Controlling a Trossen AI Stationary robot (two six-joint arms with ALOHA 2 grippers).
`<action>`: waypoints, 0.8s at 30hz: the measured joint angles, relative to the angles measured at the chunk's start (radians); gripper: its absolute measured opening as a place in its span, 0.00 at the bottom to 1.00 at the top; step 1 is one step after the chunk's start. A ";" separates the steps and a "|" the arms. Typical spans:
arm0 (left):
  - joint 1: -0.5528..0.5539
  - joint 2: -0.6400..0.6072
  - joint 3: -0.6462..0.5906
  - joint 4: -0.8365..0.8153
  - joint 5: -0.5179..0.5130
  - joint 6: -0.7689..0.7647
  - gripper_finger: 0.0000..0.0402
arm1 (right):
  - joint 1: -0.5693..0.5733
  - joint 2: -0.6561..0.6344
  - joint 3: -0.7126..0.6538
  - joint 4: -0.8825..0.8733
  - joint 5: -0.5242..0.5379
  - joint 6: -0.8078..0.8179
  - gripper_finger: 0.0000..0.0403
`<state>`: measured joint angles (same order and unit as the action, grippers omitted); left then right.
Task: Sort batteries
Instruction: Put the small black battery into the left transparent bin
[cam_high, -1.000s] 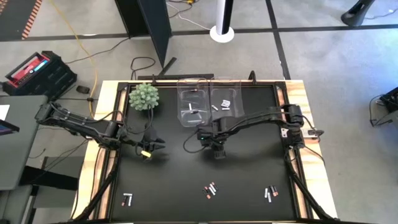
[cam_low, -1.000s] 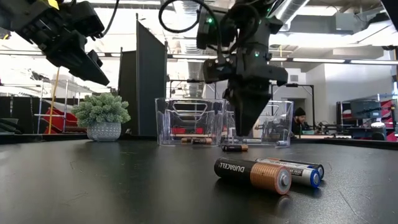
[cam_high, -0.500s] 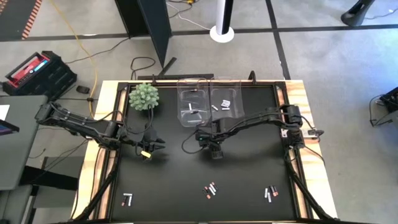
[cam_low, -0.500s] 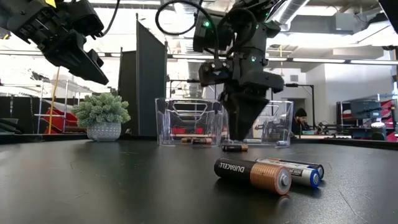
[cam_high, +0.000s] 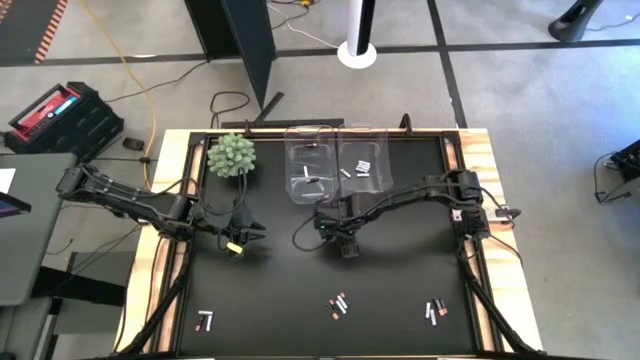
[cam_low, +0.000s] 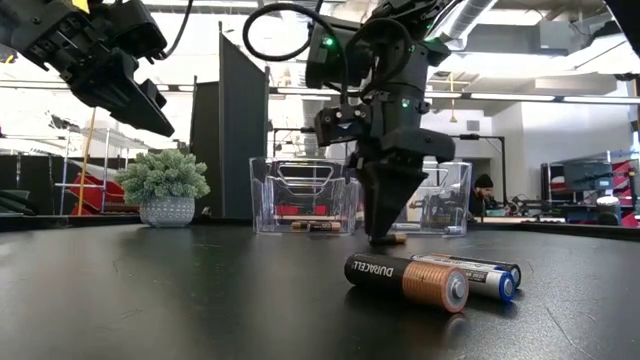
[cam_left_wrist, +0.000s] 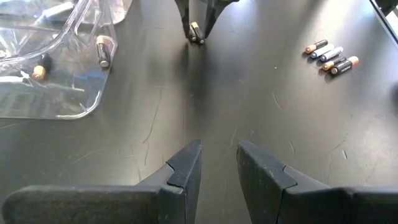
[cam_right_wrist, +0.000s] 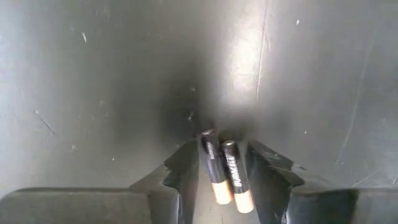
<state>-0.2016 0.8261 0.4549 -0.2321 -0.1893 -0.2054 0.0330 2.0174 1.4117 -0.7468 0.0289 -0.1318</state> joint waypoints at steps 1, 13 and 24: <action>0.000 0.000 0.000 0.000 0.000 0.000 0.24 | -0.001 0.000 0.000 -0.001 0.000 0.000 0.35; 0.000 0.000 0.000 -0.002 0.000 0.000 0.24 | -0.002 -0.001 0.000 -0.003 0.000 0.000 0.34; 0.000 0.000 0.000 -0.002 0.000 -0.005 0.24 | -0.003 -0.002 0.000 -0.054 0.000 0.004 0.34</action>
<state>-0.2016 0.8262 0.4549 -0.2342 -0.1894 -0.2106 0.0303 2.0151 1.4117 -0.8007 0.0284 -0.1276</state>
